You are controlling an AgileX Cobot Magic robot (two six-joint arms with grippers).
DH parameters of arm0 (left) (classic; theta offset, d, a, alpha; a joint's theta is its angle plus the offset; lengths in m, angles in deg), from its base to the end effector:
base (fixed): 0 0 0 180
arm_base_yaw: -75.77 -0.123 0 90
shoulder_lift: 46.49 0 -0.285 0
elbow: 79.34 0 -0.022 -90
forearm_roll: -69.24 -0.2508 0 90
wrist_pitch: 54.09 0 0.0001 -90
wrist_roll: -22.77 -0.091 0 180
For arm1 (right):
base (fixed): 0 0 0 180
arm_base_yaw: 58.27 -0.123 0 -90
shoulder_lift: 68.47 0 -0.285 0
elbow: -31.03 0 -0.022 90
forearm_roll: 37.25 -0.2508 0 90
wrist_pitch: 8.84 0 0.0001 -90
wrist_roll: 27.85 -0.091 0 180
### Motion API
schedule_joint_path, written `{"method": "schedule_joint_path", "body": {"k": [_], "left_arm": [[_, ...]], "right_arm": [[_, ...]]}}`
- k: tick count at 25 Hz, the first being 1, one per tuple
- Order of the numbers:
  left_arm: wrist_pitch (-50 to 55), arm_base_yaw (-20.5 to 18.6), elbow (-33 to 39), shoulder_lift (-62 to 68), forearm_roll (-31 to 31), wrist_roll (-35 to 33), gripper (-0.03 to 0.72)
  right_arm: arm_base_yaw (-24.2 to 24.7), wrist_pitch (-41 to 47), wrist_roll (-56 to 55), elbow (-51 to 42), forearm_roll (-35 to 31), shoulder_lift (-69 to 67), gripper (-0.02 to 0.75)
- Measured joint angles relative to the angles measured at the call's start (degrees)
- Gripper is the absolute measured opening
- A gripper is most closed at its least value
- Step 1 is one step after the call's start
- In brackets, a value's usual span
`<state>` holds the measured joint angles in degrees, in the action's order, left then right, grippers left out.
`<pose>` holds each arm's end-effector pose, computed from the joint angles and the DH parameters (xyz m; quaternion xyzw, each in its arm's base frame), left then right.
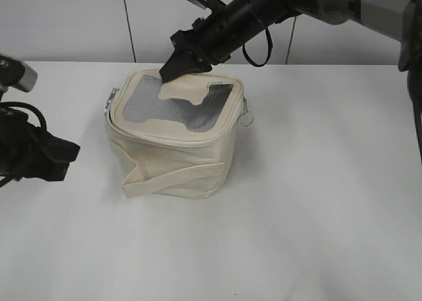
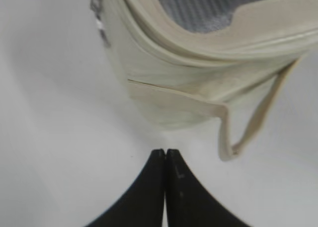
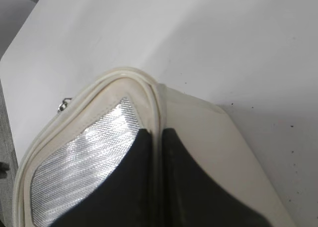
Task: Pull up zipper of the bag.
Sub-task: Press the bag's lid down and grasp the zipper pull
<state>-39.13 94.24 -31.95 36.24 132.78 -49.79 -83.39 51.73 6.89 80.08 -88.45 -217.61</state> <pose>0.2118 -0.0930 0.1962 0.2672 0.8854 -0.1354 0.3555 0.4542 0.2812 0.1902 -0.3170 0.8433 0.3925 0.1850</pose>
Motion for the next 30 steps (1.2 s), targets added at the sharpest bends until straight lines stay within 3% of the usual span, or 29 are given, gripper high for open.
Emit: {"method": "schedule_joint_path", "body": {"k": [3,5,8,10,14,17,19,21,24,26,30], "left_arm": [[-6.45,0.00,0.00,0.14,0.43,0.11,0.046],[-8.37,0.00,-0.12,1.21,0.57,0.11,0.157],[-7.87,0.00,-1.74,4.27,0.50,-0.12,0.333],[-7.87,0.00,-3.89,7.00,0.37,-1.89,0.377],[-7.50,-0.31,-9.95,13.48,-1.27,-5.44,0.397],[-3.60,-2.64,-14.28,17.68,-0.20,-9.64,0.398],[2.29,-6.44,-16.17,19.89,6.88,-16.25,0.398],[12.56,-13.20,-16.82,21.37,15.84,-26.84,0.398],[24.26,-20.63,-17.08,22.33,20.63,-34.78,0.398],[26.25,-21.70,-17.12,22.33,20.53,-37.46,0.398],[27.31,-20.18,-17.12,22.34,22.24,-42.65,0.398]], "right_arm": [[0.00,0.61,1.61,0.00,-0.19,0.00,0.042],[0.00,0.73,2.28,0.05,-0.24,0.00,0.067],[0.00,1.30,2.78,1.57,0.06,0.00,0.245],[0.00,1.86,2.95,3.13,0.41,0.00,0.360],[0.00,3.01,3.07,4.76,0.46,0.00,0.380],[0.00,3.95,3.12,4.76,1.62,0.00,0.375],[0.00,4.63,3.12,4.76,2.24,0.00,0.373],[0.00,5.13,3.12,4.76,2.54,0.00,0.371],[0.00,5.46,3.12,4.76,2.65,0.00,0.370],[0.00,5.46,3.12,4.76,2.65,0.00,0.370],[0.00,5.46,2.98,4.76,2.65,0.00,0.370]]}}
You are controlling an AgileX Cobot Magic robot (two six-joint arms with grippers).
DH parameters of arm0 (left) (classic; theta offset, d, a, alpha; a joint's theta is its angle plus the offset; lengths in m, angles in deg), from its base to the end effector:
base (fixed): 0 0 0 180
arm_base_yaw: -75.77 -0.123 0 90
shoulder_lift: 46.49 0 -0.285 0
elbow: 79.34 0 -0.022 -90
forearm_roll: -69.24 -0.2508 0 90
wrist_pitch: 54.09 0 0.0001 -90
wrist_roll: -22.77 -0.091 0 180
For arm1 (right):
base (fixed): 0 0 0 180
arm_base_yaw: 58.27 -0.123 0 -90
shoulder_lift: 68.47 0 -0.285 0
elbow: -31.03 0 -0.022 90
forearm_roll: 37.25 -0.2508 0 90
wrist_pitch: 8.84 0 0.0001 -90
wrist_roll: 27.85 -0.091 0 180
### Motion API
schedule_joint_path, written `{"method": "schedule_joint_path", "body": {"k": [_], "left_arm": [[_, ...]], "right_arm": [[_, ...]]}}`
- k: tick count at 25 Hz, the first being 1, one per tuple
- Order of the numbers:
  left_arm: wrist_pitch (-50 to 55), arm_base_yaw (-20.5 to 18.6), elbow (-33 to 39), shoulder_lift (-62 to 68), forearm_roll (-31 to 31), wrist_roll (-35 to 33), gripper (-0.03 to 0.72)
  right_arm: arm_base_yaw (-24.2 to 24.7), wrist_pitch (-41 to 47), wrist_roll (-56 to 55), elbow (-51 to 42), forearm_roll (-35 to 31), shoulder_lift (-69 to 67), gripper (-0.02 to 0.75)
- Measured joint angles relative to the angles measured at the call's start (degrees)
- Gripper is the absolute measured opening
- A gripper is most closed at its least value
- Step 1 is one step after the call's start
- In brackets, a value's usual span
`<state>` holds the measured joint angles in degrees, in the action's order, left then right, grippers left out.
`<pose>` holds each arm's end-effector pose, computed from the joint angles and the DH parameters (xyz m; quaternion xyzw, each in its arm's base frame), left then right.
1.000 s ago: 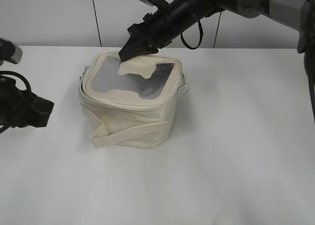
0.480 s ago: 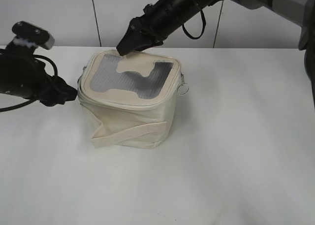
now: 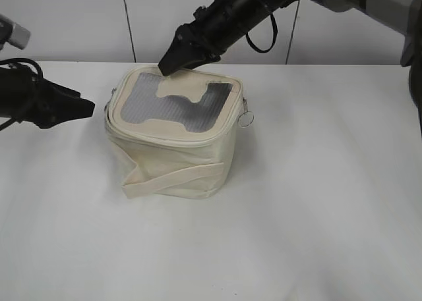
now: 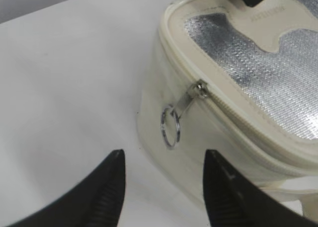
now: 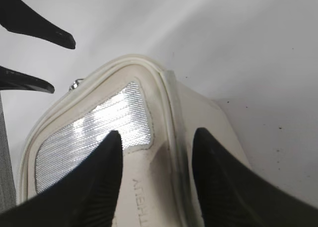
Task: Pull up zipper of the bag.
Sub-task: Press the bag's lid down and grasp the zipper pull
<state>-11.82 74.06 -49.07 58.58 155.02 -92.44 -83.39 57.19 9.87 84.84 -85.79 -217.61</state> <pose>0.3118 -0.0518 0.1843 0.3417 0.8147 -0.2319 0.4070 0.4516 0.2806 0.2095 -0.3802 0.8219 0.3791 0.1904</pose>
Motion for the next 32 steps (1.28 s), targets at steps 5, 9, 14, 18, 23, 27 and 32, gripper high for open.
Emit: {"method": "schedule_joint_path", "body": {"k": [5,9,14,18,23,27,32], "left_arm": [[-7.68,5.17,0.00,0.00,0.18,-3.02,0.400],[-14.79,9.10,0.00,0.00,1.97,-5.26,0.400],[-18.44,10.17,0.00,0.00,5.26,-7.51,0.400],[-17.82,10.17,-0.42,1.36,7.34,-9.54,0.400],[-17.36,10.17,-1.47,4.50,10.25,-9.80,0.400],[-16.38,10.17,-1.71,4.79,12.87,-11.67,0.381],[-15.51,10.17,-1.71,4.79,13.48,-14.30,0.314]], "right_arm": [[0.00,-0.06,-0.12,0.00,0.00,0.00,0.370],[0.00,-0.06,-0.12,0.00,-0.06,0.00,0.370],[0.00,-0.06,-0.23,0.00,-0.06,0.00,0.370],[0.00,-0.10,-0.29,0.00,-0.06,0.00,0.370],[0.00,-0.10,-0.37,0.00,-0.06,0.00,0.370],[0.00,-0.10,-0.37,0.00,-0.06,0.00,0.370],[0.00,-0.44,-0.37,0.00,-0.06,0.00,0.370]]}}
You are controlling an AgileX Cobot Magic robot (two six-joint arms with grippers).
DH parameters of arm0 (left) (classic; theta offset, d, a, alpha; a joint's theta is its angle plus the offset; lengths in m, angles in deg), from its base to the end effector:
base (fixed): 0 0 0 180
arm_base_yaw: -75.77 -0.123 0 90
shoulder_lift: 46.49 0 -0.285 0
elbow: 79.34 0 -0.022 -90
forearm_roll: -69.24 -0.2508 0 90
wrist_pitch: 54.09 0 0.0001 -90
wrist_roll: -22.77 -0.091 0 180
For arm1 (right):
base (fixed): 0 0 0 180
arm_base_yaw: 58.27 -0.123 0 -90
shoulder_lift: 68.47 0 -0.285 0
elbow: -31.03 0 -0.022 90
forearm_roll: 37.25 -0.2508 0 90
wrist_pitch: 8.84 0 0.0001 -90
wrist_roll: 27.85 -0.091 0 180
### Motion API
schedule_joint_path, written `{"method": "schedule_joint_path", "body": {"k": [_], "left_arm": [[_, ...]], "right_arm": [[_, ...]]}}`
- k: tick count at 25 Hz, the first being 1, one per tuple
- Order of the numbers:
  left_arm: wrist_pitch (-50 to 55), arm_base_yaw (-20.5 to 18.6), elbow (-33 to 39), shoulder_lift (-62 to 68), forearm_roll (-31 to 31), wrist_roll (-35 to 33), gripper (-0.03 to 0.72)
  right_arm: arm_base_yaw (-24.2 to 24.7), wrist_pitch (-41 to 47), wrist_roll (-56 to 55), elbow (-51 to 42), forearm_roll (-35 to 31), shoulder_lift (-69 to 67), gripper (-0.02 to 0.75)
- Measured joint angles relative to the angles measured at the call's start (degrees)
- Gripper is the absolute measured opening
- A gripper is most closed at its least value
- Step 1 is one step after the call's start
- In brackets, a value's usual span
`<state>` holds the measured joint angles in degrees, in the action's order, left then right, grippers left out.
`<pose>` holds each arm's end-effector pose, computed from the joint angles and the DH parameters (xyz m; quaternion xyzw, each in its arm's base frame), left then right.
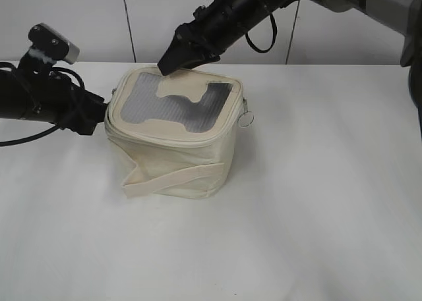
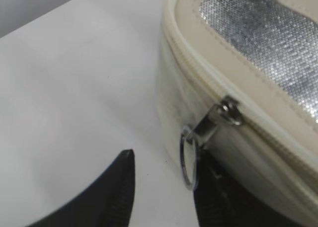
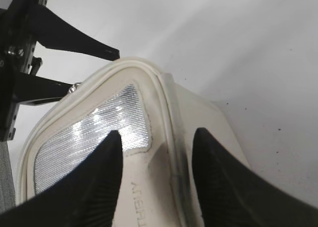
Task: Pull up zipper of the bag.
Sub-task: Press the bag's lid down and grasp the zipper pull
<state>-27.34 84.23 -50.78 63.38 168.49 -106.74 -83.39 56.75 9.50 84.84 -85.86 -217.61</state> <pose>0.3289 -0.0899 0.1616 0.3736 0.8188 -0.1377 0.4135 0.4523 0.2807 0.2097 -0.3757 0.8233 0.3795 0.1926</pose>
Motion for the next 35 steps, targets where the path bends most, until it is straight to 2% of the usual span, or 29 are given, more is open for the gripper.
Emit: {"method": "schedule_joint_path", "body": {"k": [3,6,9,14,20,22,25,26,31,35], "left_arm": [[1.16,0.05,0.00,0.00,0.00,-0.67,0.219],[2.21,0.28,0.00,0.12,0.05,-1.43,0.079],[1.96,0.56,0.00,0.45,0.22,-1.63,0.016],[1.69,0.56,0.00,0.45,0.22,-1.63,0.008],[1.64,0.60,0.00,0.45,0.22,-1.63,0.008],[1.57,0.60,0.00,0.45,0.22,-1.63,0.008],[1.33,0.60,0.00,0.45,0.22,-1.63,0.008],[1.07,0.60,0.00,0.45,0.22,-1.57,0.008],[-3.52,0.67,0.83,-2.64,0.23,1.34,0.008],[-4.76,0.67,5.63,-7.49,0.29,2.64,0.008]], "right_arm": [[0.00,-0.19,0.00,0.00,0.00,0.00,0.369],[0.00,-0.50,0.00,0.00,0.00,-0.04,0.369],[0.00,-1.18,0.06,0.00,-0.06,-0.29,0.369],[-0.21,-3.12,3.40,0.00,-0.83,-0.88,0.369],[-2.64,-6.14,5.54,0.00,-0.95,-1.05,0.363],[-3.27,-7.10,5.56,0.05,0.46,-1.29,0.292],[-3.46,-7.64,4.97,0.12,1.26,-1.99,0.085],[-3.46,-7.64,4.72,0.12,1.20,-1.99,0.062],[-3.46,-7.64,3.70,0.18,1.20,-1.99,0.060],[-3.46,-7.64,2.42,0.18,1.20,-1.99,0.057]]}}
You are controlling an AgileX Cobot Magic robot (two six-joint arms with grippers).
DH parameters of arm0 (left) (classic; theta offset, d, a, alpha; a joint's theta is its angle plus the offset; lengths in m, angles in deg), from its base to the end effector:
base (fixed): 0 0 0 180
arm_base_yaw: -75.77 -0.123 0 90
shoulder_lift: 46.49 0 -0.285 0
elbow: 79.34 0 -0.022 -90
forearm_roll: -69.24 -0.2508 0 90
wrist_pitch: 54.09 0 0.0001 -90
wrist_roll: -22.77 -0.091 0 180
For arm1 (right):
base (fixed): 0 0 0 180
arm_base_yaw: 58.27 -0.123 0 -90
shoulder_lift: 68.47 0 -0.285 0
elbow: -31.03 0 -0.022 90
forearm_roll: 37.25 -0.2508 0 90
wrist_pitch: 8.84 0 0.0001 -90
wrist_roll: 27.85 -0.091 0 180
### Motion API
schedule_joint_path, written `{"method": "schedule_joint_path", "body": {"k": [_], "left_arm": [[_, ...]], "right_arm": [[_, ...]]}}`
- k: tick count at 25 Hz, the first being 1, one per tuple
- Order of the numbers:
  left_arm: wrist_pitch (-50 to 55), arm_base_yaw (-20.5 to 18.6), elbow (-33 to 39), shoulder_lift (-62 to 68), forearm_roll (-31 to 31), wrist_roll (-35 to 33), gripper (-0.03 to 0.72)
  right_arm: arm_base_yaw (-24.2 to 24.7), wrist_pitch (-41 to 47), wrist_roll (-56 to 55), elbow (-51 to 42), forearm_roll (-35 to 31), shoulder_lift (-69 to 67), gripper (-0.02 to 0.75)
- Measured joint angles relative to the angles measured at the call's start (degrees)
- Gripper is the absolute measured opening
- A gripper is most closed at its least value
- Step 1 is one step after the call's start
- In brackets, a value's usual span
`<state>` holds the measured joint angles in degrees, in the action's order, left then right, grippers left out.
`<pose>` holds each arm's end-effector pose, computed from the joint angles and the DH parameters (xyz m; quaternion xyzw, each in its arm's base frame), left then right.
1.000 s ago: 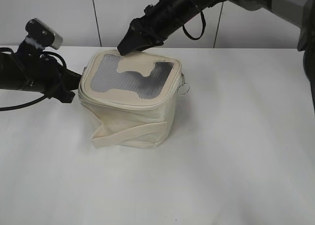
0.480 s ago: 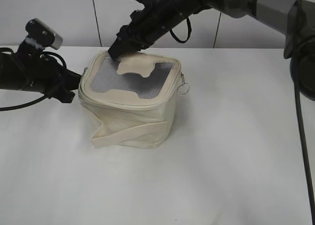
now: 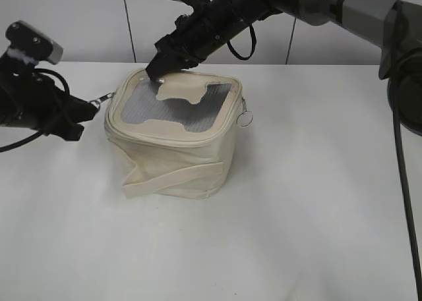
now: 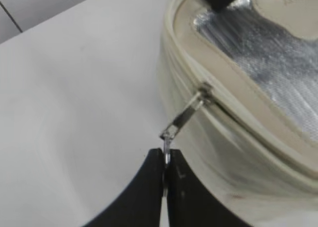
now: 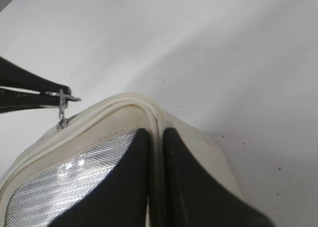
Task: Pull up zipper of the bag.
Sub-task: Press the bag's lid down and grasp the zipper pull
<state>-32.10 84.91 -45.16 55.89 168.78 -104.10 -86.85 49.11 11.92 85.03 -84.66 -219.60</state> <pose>0.3023 -0.0828 0.1770 0.3478 0.8333 -0.1105 0.4153 0.4492 0.3094 0.1935 -0.3907 0.8154 0.3577 0.2335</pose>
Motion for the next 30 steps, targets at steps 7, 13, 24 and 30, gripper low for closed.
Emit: {"method": "schedule_joint_path", "body": {"k": [7,13,24,30], "left_arm": [[-0.05,1.96,8.86,-8.61,1.03,4.31,0.008],[-7.78,8.96,12.27,-15.00,1.45,9.74,0.008],[-12.63,11.63,15.47,-17.40,0.75,14.03,0.004],[-11.16,11.63,17.21,-20.84,0.16,15.46,0.002]], "right_arm": [[-0.40,0.61,-1.27,0.00,-0.48,0.00,0.053],[-0.69,2.51,-2.15,0.00,-1.31,0.00,0.052],[1.55,3.80,-4.41,0.00,-2.35,-0.13,0.050],[3.57,2.05,-5.07,0.00,-1.80,-0.13,0.048]]}}
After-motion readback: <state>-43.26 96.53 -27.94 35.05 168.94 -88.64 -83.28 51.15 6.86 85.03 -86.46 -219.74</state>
